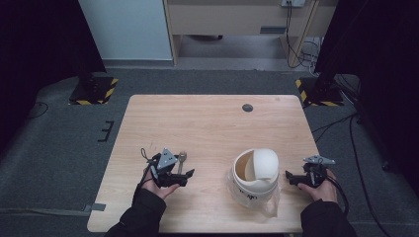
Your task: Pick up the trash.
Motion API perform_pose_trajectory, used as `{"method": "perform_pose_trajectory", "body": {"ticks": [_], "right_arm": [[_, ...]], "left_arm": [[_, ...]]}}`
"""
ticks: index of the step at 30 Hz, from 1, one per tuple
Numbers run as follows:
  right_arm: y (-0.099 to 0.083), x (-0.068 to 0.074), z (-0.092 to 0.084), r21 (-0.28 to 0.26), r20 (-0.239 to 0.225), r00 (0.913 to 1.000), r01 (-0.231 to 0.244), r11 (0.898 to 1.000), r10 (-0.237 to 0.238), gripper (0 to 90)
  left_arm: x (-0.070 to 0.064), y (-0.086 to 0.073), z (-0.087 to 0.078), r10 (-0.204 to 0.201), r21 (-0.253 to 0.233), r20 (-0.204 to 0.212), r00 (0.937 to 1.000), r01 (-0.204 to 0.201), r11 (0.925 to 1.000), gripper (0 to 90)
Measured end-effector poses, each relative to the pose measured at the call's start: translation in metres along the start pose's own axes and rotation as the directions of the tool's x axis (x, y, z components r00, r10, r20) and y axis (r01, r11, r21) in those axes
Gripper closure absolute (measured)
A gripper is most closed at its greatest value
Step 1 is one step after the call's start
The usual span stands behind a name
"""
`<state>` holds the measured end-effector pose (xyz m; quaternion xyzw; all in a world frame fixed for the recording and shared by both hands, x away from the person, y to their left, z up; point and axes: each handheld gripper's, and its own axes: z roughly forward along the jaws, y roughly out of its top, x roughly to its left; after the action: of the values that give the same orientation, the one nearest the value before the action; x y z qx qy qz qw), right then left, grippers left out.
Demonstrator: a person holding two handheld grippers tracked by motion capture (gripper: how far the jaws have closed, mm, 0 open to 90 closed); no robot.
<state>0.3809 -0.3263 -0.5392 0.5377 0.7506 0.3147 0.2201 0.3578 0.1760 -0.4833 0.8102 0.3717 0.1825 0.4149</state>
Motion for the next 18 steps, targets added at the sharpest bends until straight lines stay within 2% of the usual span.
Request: {"method": "perform_pose_trajectory", "body": {"ticks": [2,4,7,9,13,16,18], "right_arm": [[0.0,0.0,0.0,0.0,0.0,1.0,0.001,1.0,-0.001,0.9],[0.0,0.0,0.0,0.0,0.0,1.0,0.0,1.0,0.0,0.9],[0.0,0.0,0.0,0.0,0.0,1.0,0.0,1.0,0.0,0.9],[0.0,0.0,0.0,0.0,0.0,1.0,0.0,1.0,0.0,0.9],[0.0,0.0,0.0,0.0,0.0,1.0,0.002,1.0,-0.002,0.9],[0.0,0.0,0.0,0.0,0.0,1.0,0.0,1.0,0.0,0.9],[0.0,0.0,0.0,0.0,0.0,1.0,0.0,1.0,0.0,0.9]], "left_arm": [[0.008,-0.007,0.008,-0.022,0.044,-0.031,0.9993,0.023,0.9988,21.3],[0.012,-0.013,0.014,-0.039,0.069,-0.05,0.998,0.043,0.9967,22.5],[0.017,-0.019,0.022,-0.044,0.103,-0.066,0.9969,0.051,0.9933,24.0],[0.018,-0.021,0.026,-0.032,0.14,-0.078,0.9964,0.042,0.9893,26.4],[0.019,-0.023,0.032,-0.019,0.173,-0.095,0.9953,0.036,0.9842,29.1],[0.02,-0.024,0.036,-0.012,0.2,-0.103,0.9946,0.033,0.9793,34.9],[0.021,-0.024,0.036,-0.031,0.196,-0.098,0.9947,0.05,0.9792,37.3]]}}
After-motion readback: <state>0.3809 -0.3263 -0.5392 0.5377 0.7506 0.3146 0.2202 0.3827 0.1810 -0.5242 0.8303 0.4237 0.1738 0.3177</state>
